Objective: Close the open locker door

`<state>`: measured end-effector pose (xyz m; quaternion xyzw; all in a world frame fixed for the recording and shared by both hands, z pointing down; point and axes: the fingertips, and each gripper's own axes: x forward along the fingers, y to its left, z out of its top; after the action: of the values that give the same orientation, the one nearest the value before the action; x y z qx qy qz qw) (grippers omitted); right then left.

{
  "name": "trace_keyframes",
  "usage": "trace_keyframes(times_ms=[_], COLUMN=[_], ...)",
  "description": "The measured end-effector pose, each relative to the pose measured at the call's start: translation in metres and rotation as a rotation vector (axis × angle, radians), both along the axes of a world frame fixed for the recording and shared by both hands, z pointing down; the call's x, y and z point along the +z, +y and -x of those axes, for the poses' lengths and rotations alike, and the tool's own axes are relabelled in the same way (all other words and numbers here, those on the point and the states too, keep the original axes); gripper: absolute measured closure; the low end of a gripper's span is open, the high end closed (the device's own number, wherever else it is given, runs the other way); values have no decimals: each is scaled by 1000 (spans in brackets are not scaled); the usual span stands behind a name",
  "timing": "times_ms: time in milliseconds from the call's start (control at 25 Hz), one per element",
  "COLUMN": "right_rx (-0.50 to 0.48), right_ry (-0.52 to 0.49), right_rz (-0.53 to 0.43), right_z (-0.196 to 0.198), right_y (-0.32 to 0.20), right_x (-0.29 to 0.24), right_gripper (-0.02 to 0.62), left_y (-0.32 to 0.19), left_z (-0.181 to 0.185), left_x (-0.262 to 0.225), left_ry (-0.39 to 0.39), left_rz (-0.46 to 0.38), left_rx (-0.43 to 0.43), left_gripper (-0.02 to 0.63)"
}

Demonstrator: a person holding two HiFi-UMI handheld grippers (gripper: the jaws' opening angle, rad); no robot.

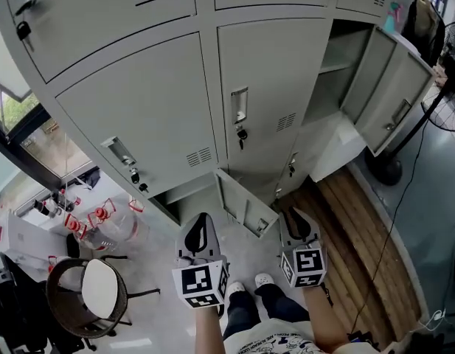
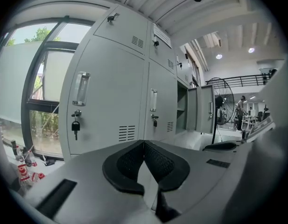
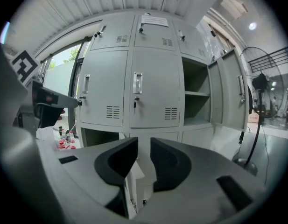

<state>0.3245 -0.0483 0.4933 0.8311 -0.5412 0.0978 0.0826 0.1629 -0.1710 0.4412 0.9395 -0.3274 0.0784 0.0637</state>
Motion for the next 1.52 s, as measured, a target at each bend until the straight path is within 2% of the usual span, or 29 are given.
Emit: trace_keyframes(times_ms=[280, 800, 880, 1280, 1360, 1520], right_rx=[-66, -157, -181, -214, -215, -222], right_ry=[-64, -132, -154, -170, -163, -157], right_rz=[54, 101, 112, 154, 155, 161], right_z=[-12, -7, -3, -1, -1, 3], right_y=[2, -7, -9, -18, -20, -20], right_x=[39, 80, 87, 111, 113, 113], right_gripper=[512, 511, 417, 417, 455, 469], left_y=[16, 14, 16, 16, 15, 13], left_z=[-26, -16, -16, -5, -2, 2], left_x=[23, 52, 57, 75, 78, 80], left_ry=[-54, -110, -119, -150, -152, -150], left_rz=[27, 72, 78, 105, 112, 115], left_rx=[-6, -86, -85, -109, -119, -127], left_gripper=[601, 601, 601, 601, 601, 601])
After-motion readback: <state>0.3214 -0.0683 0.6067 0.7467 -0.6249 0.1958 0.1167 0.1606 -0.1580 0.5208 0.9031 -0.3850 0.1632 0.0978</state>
